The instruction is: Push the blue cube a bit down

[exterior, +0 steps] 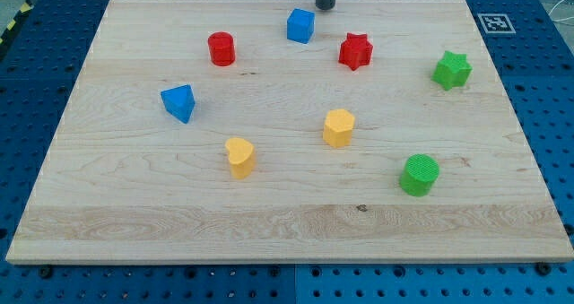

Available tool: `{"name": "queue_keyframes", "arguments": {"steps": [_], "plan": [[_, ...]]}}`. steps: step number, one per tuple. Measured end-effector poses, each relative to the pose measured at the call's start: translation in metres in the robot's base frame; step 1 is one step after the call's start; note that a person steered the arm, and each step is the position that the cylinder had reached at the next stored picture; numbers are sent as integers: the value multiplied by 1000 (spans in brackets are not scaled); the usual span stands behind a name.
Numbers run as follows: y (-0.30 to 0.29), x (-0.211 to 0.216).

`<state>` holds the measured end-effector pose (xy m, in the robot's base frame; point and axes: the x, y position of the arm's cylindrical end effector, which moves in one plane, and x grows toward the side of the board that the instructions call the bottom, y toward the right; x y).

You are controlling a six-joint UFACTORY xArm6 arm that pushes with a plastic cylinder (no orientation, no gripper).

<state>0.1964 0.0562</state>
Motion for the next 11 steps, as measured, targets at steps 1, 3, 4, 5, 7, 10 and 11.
{"name": "queue_keyframes", "arguments": {"steps": [1,3,4,5,7,10,11], "plan": [[-4,0],[-42,5],[-42,23],[-42,42],[-47,76],[-63,86],[-63,94]]}}
